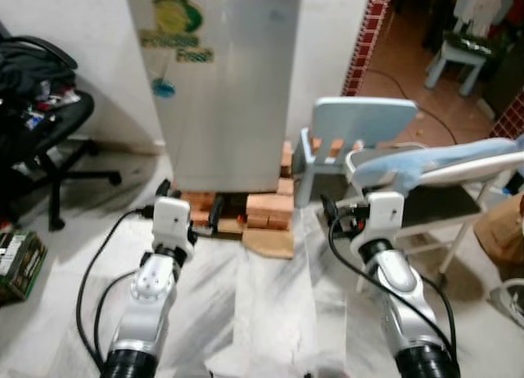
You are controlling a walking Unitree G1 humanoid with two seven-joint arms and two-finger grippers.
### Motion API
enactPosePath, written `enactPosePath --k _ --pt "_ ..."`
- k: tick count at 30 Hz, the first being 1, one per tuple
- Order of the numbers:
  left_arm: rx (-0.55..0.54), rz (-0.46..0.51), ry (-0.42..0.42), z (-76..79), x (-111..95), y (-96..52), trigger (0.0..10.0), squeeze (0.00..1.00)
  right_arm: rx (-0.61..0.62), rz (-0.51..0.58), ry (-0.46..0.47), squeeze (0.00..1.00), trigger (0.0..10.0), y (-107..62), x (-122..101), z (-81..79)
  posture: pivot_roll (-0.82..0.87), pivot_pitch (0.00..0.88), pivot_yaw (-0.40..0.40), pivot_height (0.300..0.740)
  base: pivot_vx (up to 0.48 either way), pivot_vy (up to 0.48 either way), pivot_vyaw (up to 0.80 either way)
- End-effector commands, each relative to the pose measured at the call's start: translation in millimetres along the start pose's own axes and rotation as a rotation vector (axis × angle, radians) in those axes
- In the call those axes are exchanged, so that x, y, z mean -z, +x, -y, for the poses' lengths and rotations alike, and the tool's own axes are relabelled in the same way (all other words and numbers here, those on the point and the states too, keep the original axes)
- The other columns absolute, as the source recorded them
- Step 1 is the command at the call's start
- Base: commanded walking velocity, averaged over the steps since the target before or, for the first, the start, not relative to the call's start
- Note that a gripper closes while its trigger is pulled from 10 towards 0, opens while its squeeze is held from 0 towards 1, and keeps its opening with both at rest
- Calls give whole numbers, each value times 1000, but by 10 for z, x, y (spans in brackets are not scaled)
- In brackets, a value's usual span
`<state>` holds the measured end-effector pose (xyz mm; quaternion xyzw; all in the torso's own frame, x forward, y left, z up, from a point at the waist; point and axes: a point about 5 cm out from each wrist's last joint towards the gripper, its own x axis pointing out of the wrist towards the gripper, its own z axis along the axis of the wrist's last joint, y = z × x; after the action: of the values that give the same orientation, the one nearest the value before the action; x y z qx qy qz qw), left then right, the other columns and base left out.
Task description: Restocking fridge
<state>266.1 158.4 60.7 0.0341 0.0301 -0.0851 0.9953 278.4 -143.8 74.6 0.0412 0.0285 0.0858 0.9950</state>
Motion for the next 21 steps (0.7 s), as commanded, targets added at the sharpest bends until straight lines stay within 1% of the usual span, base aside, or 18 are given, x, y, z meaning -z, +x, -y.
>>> enactPosePath --k 1,3,4,5,8,10,12,16,18,21 --pt "16 24 0 26 -55 35 10000 0 22 -4 -19 0 10000 6 -21 88 -21 0 -11 740 0 476 0" --pt "19 29 -1 28 -63 40 10000 0 20 -1 -17 0 10000 8 -26 88 -21 0 -11 740 0 472 0" --pt "20 33 -2 27 -71 47 10000 0 14 -9 -36 0 10000 12 -20 76 -20 0 -11 740 0 461 0" --pt "20 33 -2 27 -71 47 10000 0 14 -9 -36 0 10000 12 -20 76 -20 0 -11 740 0 461 0" --pt "14 33 -11 1 -72 49 10000 0 25 -16 -103 0 10000 21 -1 58 -18 0 -10 740 0 459 0" --pt "17 38 -5 -17 -75 36 10000 0 6 -18 -80 0 10000 19 5 40 -13 0 -10 740 0 433 0" --pt "18 38 -4 -19 -76 34 10000 0 -5 -19 -85 0 10000 17 2 37 -10 0 -9 740 0 424 0" --pt "22 45 -11 -27 -87 38 10000 0 27 -14 -95 0 10000 18 -10 78 -7 0 -5 740 249 411 0" --pt "23 50 -22 -27 -109 57 10000 0 38 -30 -94 0 10000 28 6 103 -7 0 -5 740 253 409 0" --pt "25 52 -24 -25 -111 54 10000 0 36 -32 -101 0 10000 24 9 99 -8 0 -4 740 254 409 0"
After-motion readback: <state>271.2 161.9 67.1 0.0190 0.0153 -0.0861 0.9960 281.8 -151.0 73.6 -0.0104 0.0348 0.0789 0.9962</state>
